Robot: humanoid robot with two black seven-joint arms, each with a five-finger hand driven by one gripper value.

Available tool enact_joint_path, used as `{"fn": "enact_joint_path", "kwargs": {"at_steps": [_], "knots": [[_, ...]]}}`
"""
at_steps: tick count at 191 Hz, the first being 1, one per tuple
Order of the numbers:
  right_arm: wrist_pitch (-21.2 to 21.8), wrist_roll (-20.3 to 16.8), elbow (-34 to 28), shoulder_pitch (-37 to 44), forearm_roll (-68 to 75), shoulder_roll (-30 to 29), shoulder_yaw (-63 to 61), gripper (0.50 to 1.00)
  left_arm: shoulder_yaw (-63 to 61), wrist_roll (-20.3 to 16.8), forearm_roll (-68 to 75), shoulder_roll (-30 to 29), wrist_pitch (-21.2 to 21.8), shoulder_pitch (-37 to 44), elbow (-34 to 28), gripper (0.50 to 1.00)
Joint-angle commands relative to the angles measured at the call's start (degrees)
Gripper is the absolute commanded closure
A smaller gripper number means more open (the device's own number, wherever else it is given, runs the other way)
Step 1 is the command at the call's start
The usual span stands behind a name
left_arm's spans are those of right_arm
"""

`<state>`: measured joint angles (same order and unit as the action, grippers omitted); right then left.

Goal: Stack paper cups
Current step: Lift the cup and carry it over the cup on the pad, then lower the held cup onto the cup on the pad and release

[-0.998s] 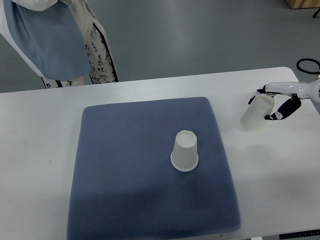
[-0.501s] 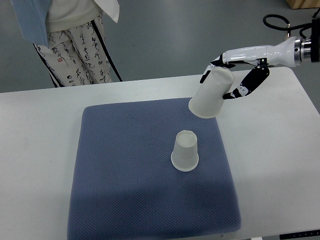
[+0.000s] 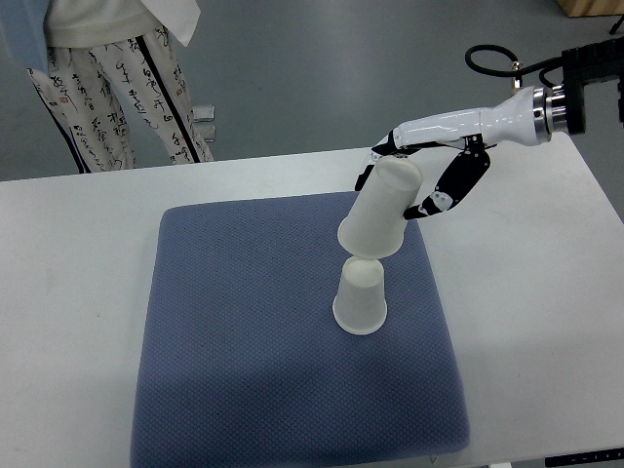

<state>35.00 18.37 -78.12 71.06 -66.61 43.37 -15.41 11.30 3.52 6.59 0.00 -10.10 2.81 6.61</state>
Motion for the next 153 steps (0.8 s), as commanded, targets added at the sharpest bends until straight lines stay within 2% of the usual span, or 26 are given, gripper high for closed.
{"fn": "enact_joint_path", "kwargs": {"at_steps": [1, 70, 98, 153], "knots": [[0.0, -0.1, -0.4, -0.7, -0.1, -0.3, 0.0, 0.801, 0.0, 0.0, 0.0, 0.0, 0.0, -0.1, 0.0, 0.500], [0.0, -0.2, -2.1, -2.8, -0.9, -2.1, 0.1, 0.803, -0.1, 0.0, 0.0, 0.0, 0.0, 0.0, 0.0, 0.500], [0.0, -1.8, -1.4, -4.2, -2.8, -2.9, 0.1, 0.803, 0.0, 0.0, 0.0, 0.0, 0.0, 0.0, 0.0, 0.500], [0.0, -1.9, 0.1, -4.7, -4.0, -3.2, 0.2, 0.803, -0.1, 0.0, 0.0, 0.0, 0.0, 0.0, 0.0, 0.500]]}}
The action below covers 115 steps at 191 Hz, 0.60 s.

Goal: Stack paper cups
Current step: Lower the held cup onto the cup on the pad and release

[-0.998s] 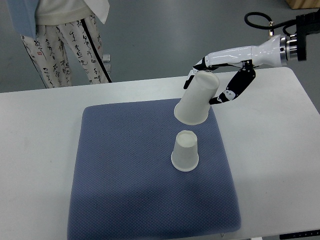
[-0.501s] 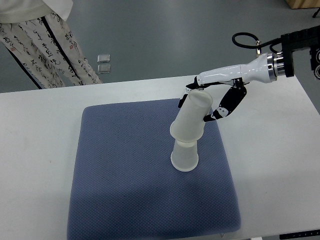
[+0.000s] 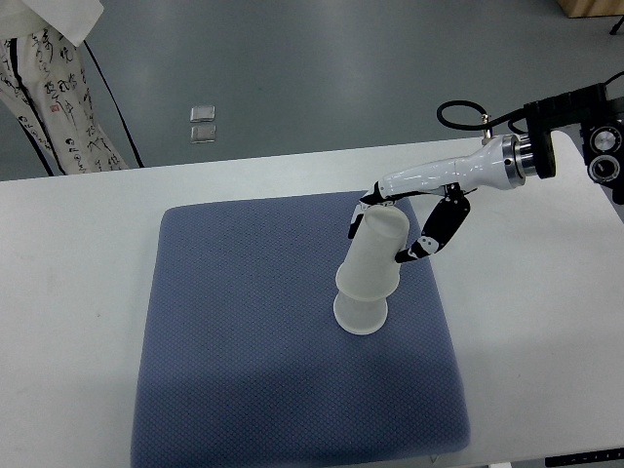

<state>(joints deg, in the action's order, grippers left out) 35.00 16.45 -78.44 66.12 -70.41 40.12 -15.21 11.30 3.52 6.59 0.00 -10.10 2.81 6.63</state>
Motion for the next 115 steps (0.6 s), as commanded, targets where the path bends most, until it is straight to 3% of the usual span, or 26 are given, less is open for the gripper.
{"fn": "enact_joint_path", "kwargs": {"at_steps": [1, 54, 85, 104, 115], "knots": [[0.0, 0.0, 0.4, 0.3, -0.2, 0.0, 0.0, 0.803, 0.0, 0.0, 0.0, 0.0, 0.0, 0.0, 0.0, 0.500], [0.0, 0.0, 1.0, 0.1, -0.3, -1.4, 0.0, 0.799, -0.1, 0.0, 0.0, 0.0, 0.0, 0.0, 0.0, 0.500], [-0.5, 0.0, 2.1, -0.8, -0.5, -2.7, 0.1, 0.740, 0.0, 0.0, 0.0, 0.0, 0.0, 0.0, 0.1, 0.500], [-2.0, 0.0, 2.3, -1.6, -0.9, -3.6, 0.2, 0.640, -0.1, 0.0, 0.0, 0.0, 0.0, 0.0, 0.0, 0.500], [-2.2, 0.0, 2.4, -1.9, -0.9, -4.2, 0.2, 0.619, 0.0, 0.0, 0.0, 0.0, 0.0, 0.0, 0.0, 0.500]]}}
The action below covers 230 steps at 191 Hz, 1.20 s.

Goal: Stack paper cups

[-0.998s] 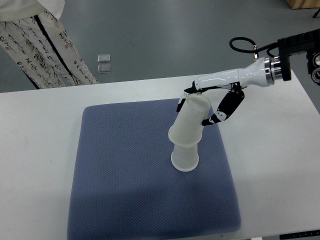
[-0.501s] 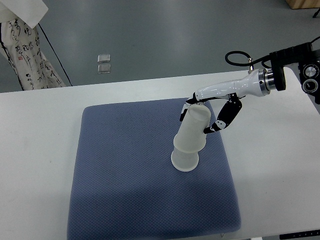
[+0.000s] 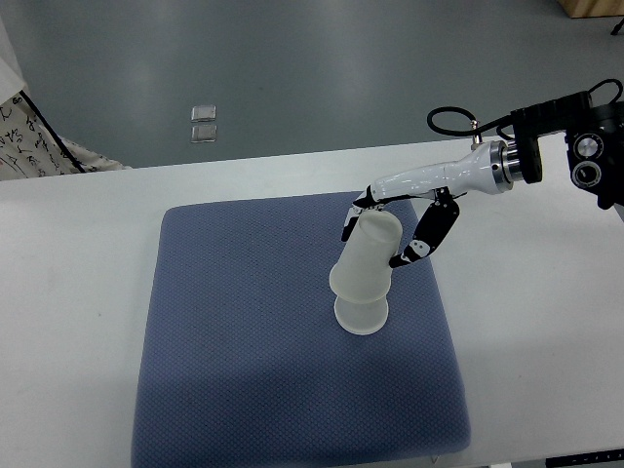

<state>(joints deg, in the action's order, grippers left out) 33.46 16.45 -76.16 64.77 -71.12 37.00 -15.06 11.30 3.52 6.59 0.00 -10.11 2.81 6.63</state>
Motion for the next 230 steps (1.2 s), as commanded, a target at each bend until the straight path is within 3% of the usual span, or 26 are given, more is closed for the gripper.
{"fn": "enact_joint_path", "kwargs": {"at_steps": [1, 83, 118, 147, 201, 230], "knots": [[-0.7, 0.0, 0.1, -0.5, -0.2, -1.1, 0.0, 0.613, 0.0, 0.0, 0.0, 0.0, 0.0, 0.0, 0.0, 0.500], [-1.1, 0.5, 2.6, -0.7, 3.9, -0.8, -1.6, 0.589, -0.1, 0.0, 0.0, 0.0, 0.0, 0.0, 0.0, 0.500], [-1.7, 0.1, 5.6, -3.3, 18.9, -0.2, -3.3, 0.589, 0.0, 0.0, 0.0, 0.0, 0.0, 0.0, 0.0, 0.500], [-1.9, -0.1, 11.6, -3.3, 32.3, -0.3, -3.3, 0.591, -0.1, 0.0, 0.0, 0.0, 0.0, 0.0, 0.0, 0.500], [-3.7, -3.4, 23.8, -5.4, 59.7, -1.9, -2.9, 0.591, 0.0, 0.0, 0.0, 0.0, 0.0, 0.0, 0.0, 0.500], [-5.9, -7.0, 28.4, -6.9, 72.1, -6.5, -2.9, 0.591, -0.1, 0.0, 0.0, 0.0, 0.0, 0.0, 0.0, 0.500]]}}
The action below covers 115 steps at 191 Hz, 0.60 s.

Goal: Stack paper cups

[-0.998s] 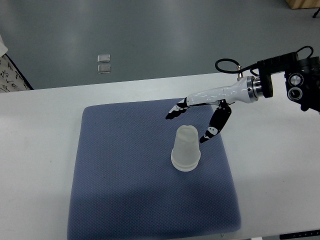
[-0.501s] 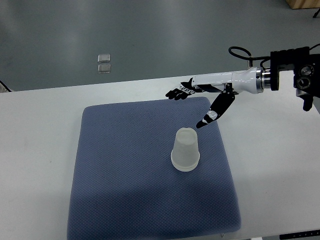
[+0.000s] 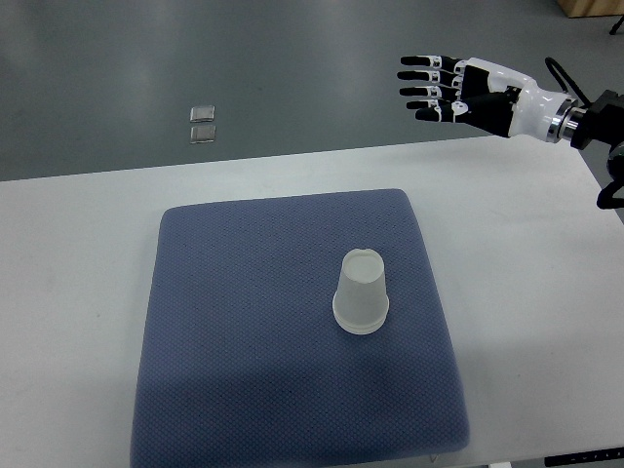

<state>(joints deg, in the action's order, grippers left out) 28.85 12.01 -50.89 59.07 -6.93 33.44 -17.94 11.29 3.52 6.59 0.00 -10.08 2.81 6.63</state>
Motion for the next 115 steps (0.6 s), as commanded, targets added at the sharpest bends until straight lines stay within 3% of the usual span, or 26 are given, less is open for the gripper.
{"fn": "enact_joint_path", "kwargs": {"at_steps": [1, 17, 73, 115], "knots": [[-1.3, -2.5, 3.2, -1.2, 7.9, -2.9, 0.0, 0.591, 0.0, 0.0, 0.0, 0.0, 0.0, 0.0, 0.0, 0.500], [-2.7, -4.5, 6.0, -2.3, 12.1, -5.1, -0.1, 0.591, 0.0, 0.0, 0.0, 0.0, 0.0, 0.0, 0.1, 0.500], [-8.5, -5.4, 8.9, -7.1, 16.4, -9.9, -0.2, 0.589, 0.0, 0.0, 0.0, 0.0, 0.0, 0.0, 0.0, 0.500], [-8.7, -4.7, 9.3, -9.1, 17.0, -11.7, -0.3, 0.579, 0.1, 0.0, 0.0, 0.0, 0.0, 0.0, 0.0, 0.500]]}}
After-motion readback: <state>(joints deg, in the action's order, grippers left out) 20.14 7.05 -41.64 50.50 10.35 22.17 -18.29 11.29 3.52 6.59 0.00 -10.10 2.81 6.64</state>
